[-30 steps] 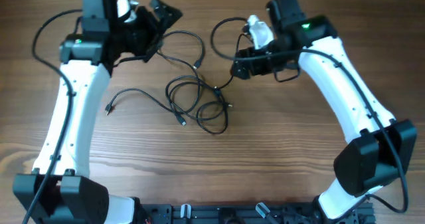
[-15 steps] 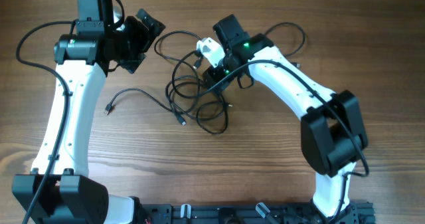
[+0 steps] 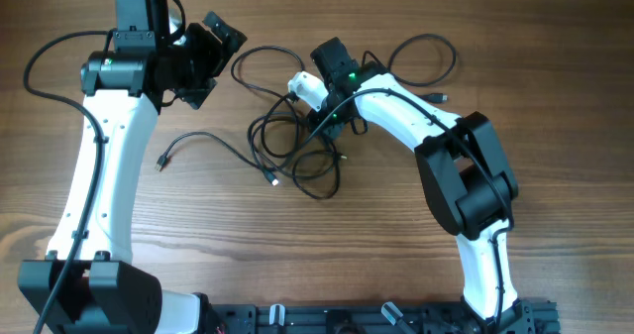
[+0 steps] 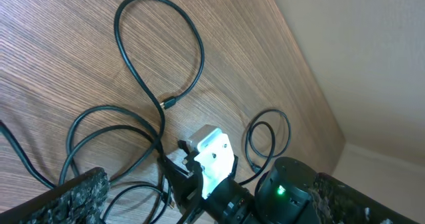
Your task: Untangle cables
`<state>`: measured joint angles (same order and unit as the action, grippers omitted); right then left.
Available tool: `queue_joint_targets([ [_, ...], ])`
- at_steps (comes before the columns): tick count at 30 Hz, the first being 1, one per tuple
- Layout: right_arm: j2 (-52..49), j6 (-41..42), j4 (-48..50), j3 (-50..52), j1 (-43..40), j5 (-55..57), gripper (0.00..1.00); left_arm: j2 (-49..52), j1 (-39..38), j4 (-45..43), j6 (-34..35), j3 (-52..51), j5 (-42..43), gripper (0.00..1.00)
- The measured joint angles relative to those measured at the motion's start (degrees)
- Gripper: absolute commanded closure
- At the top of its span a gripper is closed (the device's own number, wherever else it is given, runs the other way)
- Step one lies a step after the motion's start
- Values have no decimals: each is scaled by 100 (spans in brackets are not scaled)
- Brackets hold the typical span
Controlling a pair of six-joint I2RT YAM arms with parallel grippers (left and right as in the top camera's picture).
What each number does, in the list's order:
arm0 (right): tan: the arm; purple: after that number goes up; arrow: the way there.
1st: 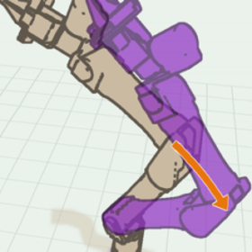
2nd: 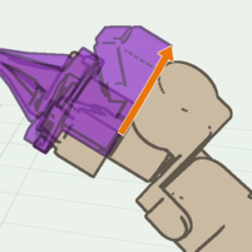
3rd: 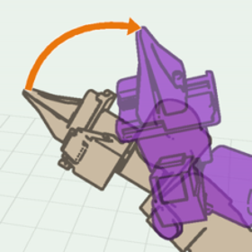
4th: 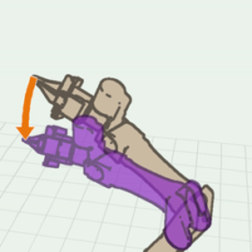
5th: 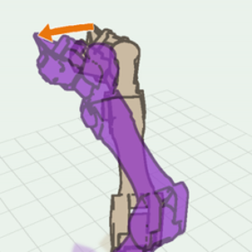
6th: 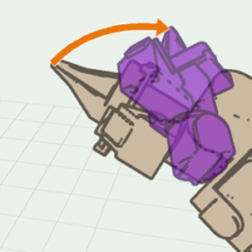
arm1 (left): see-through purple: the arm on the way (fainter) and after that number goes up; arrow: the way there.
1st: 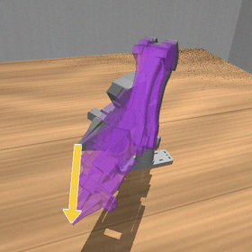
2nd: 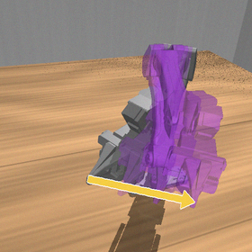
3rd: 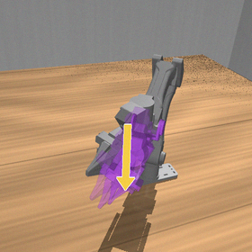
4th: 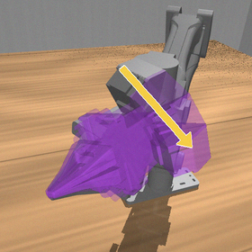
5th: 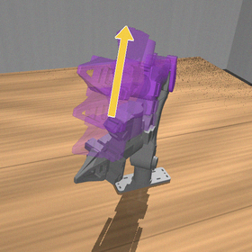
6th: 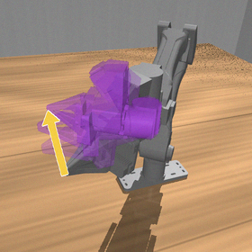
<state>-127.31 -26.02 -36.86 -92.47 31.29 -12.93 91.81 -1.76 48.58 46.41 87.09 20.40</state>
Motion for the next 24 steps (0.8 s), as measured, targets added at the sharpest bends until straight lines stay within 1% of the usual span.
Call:
queue_joint_targets([
  [1, 0, -7, 61, 0, 22, 79, 61, 0, 2, 0, 0, 0, -2, 0],
  [2, 0, -17, 114, 0, 52, 151, 67, 0, 0, 0, 0, 0, -7, 0],
  [5, 0, -26, 229, 0, 227, 446, 78, 2, 0, 2, 0, 0, -7, 0],
  [7, 0, 59, 286, 0, 365, 667, 92, 2, 0, 7, 0, 0, -7, 0],
  [8, 0, 142, 297, 0, 415, 734, 96, 7, 0, 9, 0, 0, -7, 0],
  [12, 0, 730, 216, -4, 448, 887, 96, 79, 0, 55, 0, 0, -7, 0],
  [16, 195, 1209, -846, -216, 439, 938, 96, 170, 0, 66, 2, 0, -24, 0],
  [19, 914, 1567, -1185, -455, 439, 962, 96, 240, -17, 66, 0, 0, -26, 0],
  [24, 2511, 2155, -960, -885, 439, 1001, 96, 328, -122, 37, 2, 0, -44, 0],
])
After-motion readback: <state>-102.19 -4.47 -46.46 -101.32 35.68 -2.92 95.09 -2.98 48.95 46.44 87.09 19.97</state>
